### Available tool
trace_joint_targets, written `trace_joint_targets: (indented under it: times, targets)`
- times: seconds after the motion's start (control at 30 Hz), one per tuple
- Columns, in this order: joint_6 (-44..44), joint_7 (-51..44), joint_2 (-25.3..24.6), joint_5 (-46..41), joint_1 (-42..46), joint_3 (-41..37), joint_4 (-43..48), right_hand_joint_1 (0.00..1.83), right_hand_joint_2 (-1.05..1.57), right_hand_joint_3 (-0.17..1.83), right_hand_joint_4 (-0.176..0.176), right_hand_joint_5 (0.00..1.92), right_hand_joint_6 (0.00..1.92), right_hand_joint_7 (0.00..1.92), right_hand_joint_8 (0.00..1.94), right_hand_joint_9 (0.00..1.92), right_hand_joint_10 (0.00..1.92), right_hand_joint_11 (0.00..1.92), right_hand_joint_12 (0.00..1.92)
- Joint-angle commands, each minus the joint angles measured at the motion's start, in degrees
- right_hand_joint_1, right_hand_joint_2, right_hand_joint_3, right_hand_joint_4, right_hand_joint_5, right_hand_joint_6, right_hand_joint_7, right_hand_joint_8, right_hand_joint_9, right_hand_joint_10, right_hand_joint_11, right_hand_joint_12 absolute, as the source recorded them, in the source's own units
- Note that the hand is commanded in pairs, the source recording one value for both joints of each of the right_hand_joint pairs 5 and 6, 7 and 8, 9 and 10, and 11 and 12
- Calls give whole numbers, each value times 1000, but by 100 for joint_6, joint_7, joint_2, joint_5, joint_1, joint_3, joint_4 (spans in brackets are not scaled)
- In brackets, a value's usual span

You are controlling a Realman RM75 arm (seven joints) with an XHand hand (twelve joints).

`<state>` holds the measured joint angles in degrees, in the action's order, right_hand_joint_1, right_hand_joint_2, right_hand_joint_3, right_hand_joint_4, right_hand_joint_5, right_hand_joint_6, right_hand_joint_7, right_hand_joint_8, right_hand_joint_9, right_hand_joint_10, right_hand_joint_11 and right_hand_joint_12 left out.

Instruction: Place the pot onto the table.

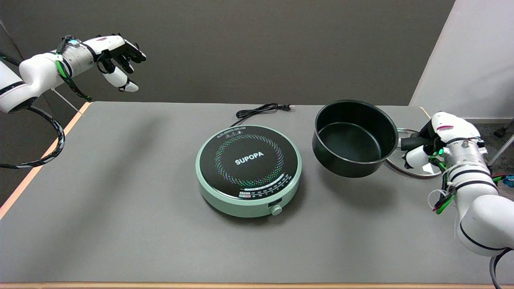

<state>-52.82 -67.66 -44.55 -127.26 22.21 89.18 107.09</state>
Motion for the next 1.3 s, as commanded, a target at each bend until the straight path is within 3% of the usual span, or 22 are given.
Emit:
trace_joint_targets:
  times: [0.03,1.3]
  targets:
    - [-335,36,78,-219,-40,517,-34,1227,214,1833,-132,1589,1589,1589,1589,1589,1589,1589,1589]
    - [-525,-20,81,-340,-44,677,-65,1220,279,1833,-130,1603,1603,1603,1603,1603,1603,1603,1603]
